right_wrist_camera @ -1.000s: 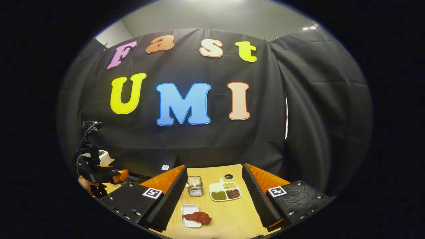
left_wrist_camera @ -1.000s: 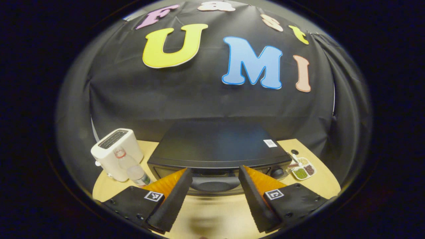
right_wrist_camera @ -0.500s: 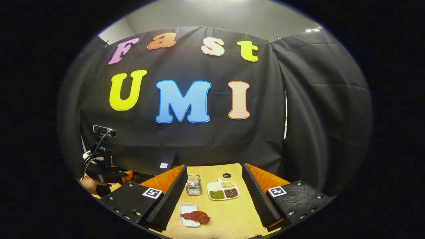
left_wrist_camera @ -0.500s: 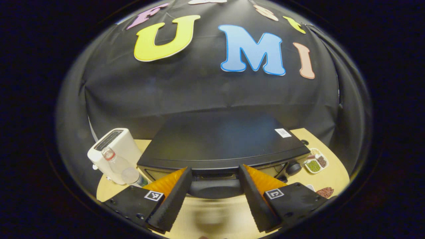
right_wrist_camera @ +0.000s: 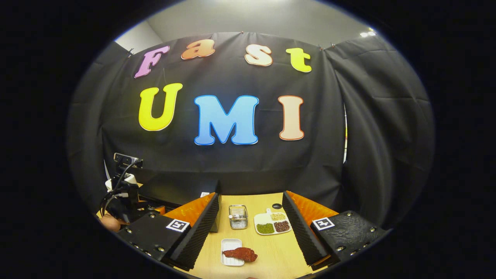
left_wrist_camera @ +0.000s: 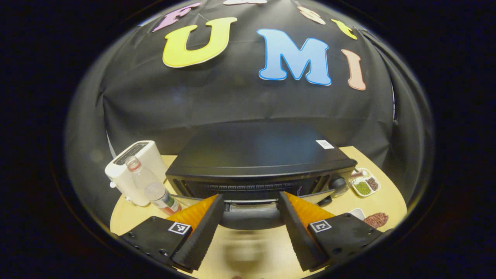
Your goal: Open the electric oven with the left hand, put the food in, and close the electric oven.
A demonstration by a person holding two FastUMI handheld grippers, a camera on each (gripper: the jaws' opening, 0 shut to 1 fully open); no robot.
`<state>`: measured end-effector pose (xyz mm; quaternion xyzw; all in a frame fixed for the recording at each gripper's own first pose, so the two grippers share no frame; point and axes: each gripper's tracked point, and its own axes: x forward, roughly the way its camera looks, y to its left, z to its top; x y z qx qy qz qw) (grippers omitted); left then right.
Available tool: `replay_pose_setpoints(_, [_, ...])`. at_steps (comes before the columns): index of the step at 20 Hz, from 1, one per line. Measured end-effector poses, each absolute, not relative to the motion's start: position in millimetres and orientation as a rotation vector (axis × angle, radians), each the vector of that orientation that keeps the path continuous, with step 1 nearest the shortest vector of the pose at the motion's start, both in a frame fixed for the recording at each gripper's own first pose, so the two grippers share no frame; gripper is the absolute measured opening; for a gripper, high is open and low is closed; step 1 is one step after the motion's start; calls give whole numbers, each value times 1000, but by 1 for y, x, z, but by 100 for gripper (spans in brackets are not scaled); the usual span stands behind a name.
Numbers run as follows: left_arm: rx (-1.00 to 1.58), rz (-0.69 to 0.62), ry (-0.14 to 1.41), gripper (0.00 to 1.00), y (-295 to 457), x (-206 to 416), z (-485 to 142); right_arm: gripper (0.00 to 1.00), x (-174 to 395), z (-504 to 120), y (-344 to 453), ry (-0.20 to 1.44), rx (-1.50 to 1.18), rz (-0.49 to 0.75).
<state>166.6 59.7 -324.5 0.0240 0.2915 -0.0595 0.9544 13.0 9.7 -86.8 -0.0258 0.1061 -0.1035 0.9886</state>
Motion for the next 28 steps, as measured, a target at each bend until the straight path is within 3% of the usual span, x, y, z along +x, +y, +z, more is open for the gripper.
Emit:
replay_pose_setpoints(4, [23,-116,599,99,62,137,-337,99,12,-86,13,215,-59,-187])
replay_pose_setpoints(6, [16,-125,618,92,62,125,-345,99,11,-86,14,216,-55,-179])
replay_pose_setpoints(11, [11,-123,677,99,65,96,-366,99,6,-86,17,222,-56,-164])
replay_pose_setpoints(17, [-50,-84,781,92,76,64,-408,99,-5,-85,12,227,-75,-166])
replay_pose_setpoints(18, [-61,-79,763,99,78,64,-402,99,-7,-86,9,228,-81,-168])
replay_pose_setpoints(19, [-70,-77,733,99,80,66,-391,99,-9,-86,5,229,-85,-173])
replay_pose_setpoints(20, [-71,-81,691,92,78,69,-375,99,-10,-88,1,233,-85,-178])
replay_pose_setpoints(21, [-64,-86,658,95,77,73,-360,99,-11,-90,-3,239,-79,-182])
replay_pose_setpoints(22, [-53,-90,624,92,76,74,-344,99,-11,-94,-5,247,-67,-184])
replay_pose_setpoints(24, [-45,-103,550,99,72,79,-306,99,-10,-103,-11,266,-29,-182])
replay_pose_setpoints(25, [-47,-109,512,95,70,81,-285,99,-8,-109,-14,280,-9,-179])
replay_pose_setpoints(28, [-53,-118,400,99,63,81,-225,99,-5,-134,-20,333,59,-147])
